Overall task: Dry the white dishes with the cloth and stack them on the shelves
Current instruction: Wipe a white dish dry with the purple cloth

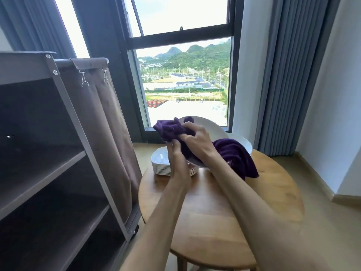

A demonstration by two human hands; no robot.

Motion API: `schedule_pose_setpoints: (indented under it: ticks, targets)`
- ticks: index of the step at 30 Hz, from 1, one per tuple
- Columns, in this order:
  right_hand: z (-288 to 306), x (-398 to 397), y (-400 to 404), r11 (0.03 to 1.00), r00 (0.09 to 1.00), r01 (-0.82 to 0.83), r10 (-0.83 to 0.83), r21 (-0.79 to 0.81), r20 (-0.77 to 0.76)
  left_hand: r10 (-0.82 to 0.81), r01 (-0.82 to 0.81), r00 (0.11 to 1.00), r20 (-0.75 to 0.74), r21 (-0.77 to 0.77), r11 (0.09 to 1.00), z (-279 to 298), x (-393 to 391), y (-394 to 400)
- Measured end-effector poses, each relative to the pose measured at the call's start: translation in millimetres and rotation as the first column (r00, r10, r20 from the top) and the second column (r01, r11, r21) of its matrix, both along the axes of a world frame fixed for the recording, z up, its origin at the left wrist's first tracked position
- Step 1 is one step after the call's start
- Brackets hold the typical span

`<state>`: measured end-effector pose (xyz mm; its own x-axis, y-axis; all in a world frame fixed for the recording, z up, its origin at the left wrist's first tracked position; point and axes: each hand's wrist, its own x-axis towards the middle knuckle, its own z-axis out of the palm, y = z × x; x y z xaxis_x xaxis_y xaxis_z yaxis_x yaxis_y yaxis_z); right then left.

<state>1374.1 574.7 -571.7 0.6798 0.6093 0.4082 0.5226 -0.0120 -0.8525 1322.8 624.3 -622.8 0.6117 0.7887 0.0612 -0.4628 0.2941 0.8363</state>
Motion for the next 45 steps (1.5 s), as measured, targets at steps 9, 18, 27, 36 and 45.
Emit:
schedule_pose_setpoints:
  ticks: [9, 18, 27, 36, 45]
  targets:
    - [1.5, 9.7, -28.3, 0.960, 0.990, -0.120, 0.096, -0.252, -0.103, -0.032, 0.051, 0.994, 0.101, -0.192, 0.980, 17.4, 5.2, 7.6]
    - [-21.4, 11.5, -48.1, 0.761, 0.960, 0.277, -0.239, -0.587, 0.144, -0.089, 0.085, 0.996, -0.013, -0.181, 0.980, 12.3, -27.4, 2.0]
    - [-35.7, 8.2, -44.4, 0.851, 0.864, 0.499, -0.503, -0.165, 0.022, -0.032, 0.045, 0.995, -0.095, 0.136, 0.990, -31.4, -47.3, -43.8]
    - [-34.6, -15.4, -84.5, 0.990, 0.987, -0.113, 0.102, -0.085, -0.121, -0.041, 0.041, 0.999, -0.014, -0.056, 0.998, -7.1, -16.0, -33.0]
    - [-30.2, 27.3, -86.6, 0.711, 0.983, 0.165, -0.176, -0.684, 0.053, 0.159, -0.172, 0.981, -0.111, -0.124, 0.977, -16.2, -21.0, -33.0]
